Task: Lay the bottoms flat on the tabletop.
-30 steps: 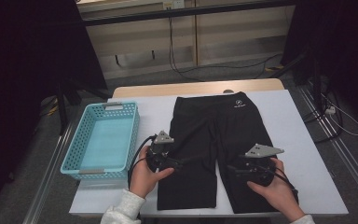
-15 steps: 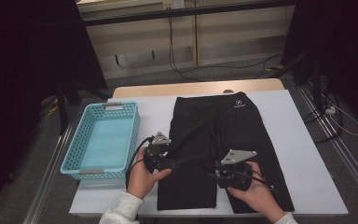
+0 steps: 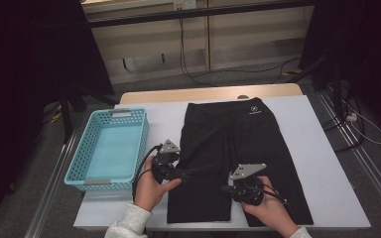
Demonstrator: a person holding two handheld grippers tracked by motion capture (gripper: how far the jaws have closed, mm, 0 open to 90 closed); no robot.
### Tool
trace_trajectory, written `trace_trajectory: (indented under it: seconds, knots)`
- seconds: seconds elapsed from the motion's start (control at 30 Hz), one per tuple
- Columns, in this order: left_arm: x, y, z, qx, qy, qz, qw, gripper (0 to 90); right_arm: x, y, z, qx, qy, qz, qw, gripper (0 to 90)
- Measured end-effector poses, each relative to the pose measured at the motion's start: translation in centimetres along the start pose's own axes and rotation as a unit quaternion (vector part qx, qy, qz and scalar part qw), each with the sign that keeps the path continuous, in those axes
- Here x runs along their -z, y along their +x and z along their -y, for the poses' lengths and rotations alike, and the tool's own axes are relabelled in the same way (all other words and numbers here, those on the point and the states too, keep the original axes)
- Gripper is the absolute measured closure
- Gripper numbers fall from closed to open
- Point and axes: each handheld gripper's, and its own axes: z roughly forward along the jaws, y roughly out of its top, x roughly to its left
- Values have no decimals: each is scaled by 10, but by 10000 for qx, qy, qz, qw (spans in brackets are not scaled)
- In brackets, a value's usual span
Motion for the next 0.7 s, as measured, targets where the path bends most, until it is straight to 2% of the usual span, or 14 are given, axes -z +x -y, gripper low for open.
trace_trajectory:
  seconds: [0.1,0.23,0.53,0.57,0.63,0.7]
  knots:
    - [1,0,0,-4,-39,-34,10000,127,3,1,3,-77,-4,-97,9999,899]
    - [3,0,0,1,-31,-58,10000,128,5,5,5,-30,23,-171,9998,900]
    - [5,2,5,124,67,-192,9997,128,9,5,5,85,68,-162,9998,865]
    - [4,4,7,135,84,-238,9996,130,13,3,4,62,-72,-113,9999,766]
    - [4,5,8,143,138,-285,9994,130,17,2,2,86,-167,16,9998,667]
    - [4,7,10,179,170,-322,9992,132,20,-1,0,98,-259,77,9996,624]
